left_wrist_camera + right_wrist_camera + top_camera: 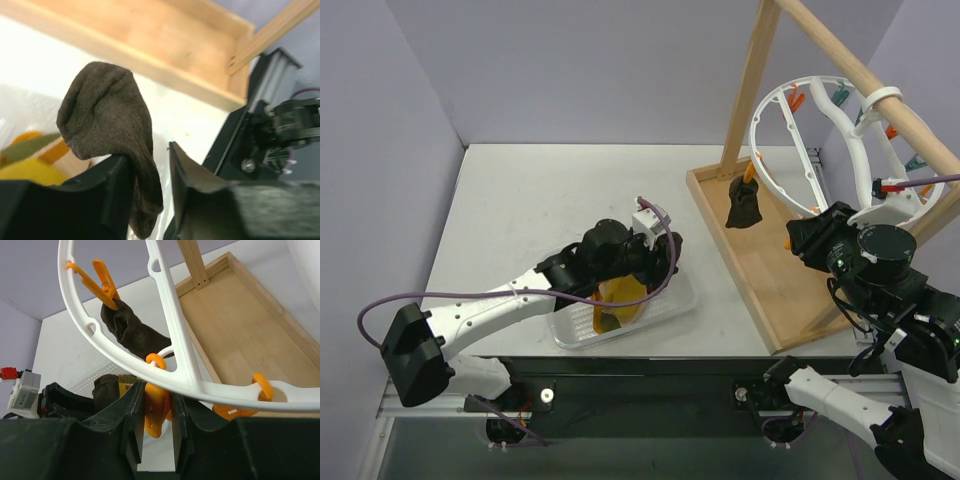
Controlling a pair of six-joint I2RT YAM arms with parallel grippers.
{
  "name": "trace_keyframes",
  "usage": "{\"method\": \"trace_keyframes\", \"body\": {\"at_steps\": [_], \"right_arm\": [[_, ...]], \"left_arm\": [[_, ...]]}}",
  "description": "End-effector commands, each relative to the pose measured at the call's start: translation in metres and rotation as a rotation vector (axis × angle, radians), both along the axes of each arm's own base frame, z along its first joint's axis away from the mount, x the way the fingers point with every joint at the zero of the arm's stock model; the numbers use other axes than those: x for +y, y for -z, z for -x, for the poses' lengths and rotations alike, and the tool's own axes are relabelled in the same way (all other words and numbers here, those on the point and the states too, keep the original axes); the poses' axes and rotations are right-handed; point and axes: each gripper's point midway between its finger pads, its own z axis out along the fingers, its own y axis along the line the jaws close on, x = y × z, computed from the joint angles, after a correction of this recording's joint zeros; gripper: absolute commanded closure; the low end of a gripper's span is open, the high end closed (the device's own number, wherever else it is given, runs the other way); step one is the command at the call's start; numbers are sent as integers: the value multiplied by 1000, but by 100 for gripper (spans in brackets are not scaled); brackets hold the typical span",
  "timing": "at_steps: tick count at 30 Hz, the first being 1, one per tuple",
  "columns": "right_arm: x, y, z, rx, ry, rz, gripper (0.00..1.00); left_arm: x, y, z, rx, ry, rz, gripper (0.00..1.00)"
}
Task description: Remove the socks clipped to the hanger
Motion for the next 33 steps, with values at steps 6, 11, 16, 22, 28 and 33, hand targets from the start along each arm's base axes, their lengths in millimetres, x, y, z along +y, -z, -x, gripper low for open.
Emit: {"method": "trace_keyframes", "body": {"at_steps": [6,11,16,22,28,33], "right_arm": [[-4,0,-1,4,12,29,100],[-5,2,1,13,10,32,100],[-6,1,5,9,3,24,100],[-5,0,9,17,-16,28,100],[-5,0,13,15,-26,12,100],[-4,-6,15,5,-35,-3,100]], "left_arm": [[57,9,-19,-43,-238,-83,19],[56,-7,-22,-68,-249,-26,12],[33,-41,-12,-103,-134,178,8],[-3,-88,-11,-186,-15,432,7],[-37,-118,-25,-304,54,522,7],[-59,-132,-40,-364,64,586,7]]}}
